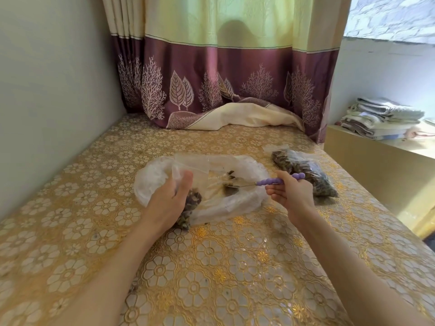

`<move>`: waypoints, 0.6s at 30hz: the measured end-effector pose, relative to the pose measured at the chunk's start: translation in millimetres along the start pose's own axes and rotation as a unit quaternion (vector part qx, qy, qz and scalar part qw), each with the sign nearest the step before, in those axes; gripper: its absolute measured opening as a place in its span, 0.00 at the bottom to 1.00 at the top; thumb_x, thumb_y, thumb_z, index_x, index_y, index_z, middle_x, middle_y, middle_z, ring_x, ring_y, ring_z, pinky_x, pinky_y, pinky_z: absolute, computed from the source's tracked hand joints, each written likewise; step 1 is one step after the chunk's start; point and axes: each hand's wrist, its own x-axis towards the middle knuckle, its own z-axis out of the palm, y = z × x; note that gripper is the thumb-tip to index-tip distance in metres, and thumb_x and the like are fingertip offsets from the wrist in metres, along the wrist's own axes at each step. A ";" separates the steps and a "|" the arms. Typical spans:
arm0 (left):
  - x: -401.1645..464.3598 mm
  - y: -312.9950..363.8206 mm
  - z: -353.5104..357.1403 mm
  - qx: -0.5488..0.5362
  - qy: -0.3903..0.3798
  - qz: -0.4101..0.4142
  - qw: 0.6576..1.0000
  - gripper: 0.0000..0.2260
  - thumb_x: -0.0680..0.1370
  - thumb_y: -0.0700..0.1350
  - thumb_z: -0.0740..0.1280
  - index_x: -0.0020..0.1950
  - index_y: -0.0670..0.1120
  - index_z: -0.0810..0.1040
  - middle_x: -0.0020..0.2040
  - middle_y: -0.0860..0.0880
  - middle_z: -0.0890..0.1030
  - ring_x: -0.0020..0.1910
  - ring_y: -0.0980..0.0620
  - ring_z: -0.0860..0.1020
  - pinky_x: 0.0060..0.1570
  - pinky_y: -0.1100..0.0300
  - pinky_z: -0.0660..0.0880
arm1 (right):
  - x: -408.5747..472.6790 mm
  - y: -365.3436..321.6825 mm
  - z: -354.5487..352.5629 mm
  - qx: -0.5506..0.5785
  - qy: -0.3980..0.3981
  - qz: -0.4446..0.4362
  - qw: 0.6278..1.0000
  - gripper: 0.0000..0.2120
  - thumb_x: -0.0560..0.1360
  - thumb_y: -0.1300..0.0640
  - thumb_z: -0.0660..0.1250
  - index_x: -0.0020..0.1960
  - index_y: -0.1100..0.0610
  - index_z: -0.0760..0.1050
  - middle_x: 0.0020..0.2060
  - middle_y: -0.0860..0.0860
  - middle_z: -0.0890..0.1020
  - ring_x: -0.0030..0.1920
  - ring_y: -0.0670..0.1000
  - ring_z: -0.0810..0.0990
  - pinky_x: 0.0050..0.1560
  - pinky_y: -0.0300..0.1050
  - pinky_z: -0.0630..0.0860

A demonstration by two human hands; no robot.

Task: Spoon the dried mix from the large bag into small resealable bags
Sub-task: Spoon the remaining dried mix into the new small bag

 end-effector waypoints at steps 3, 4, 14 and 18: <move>1.0 -3.7 0.2 0.011 0.003 -0.002 1.000 0.40 0.65 0.78 0.41 0.58 0.51 0.72 0.45 0.52 0.72 0.37 0.63 0.67 0.40 0.69 0.62 | 5.9 3.1 -1.3 0.006 0.004 0.001 1.000 0.21 0.76 0.62 0.60 0.27 0.61 0.81 0.27 0.56 0.83 0.25 0.45 0.78 0.25 0.33 0.74; 1.8 -5.0 0.3 0.020 0.007 -0.001 1.000 0.44 0.65 0.78 0.41 0.64 0.50 0.71 0.44 0.54 0.74 0.38 0.64 0.69 0.42 0.69 0.62 | 7.4 4.0 -1.1 0.003 0.005 0.000 1.000 0.22 0.77 0.62 0.60 0.26 0.60 0.81 0.28 0.56 0.83 0.26 0.46 0.78 0.25 0.33 0.75; 3.4 -7.9 0.5 0.042 0.009 0.014 0.999 0.48 0.64 0.79 0.39 0.68 0.48 0.68 0.45 0.51 0.73 0.40 0.58 0.69 0.41 0.70 0.62 | 11.2 9.9 -1.5 0.002 0.017 -0.017 1.000 0.14 0.76 0.62 0.62 0.35 0.63 0.80 0.36 0.59 0.85 0.31 0.48 0.80 0.31 0.35 0.78; 2.8 -6.8 0.8 0.037 0.012 0.016 0.999 0.43 0.64 0.79 0.40 0.57 0.49 0.72 0.43 0.50 0.72 0.35 0.63 0.65 0.38 0.68 0.61 | 12.0 5.5 -1.1 -0.003 0.035 -0.022 0.999 0.13 0.76 0.63 0.62 0.36 0.66 0.80 0.38 0.61 0.85 0.29 0.48 0.80 0.29 0.35 0.77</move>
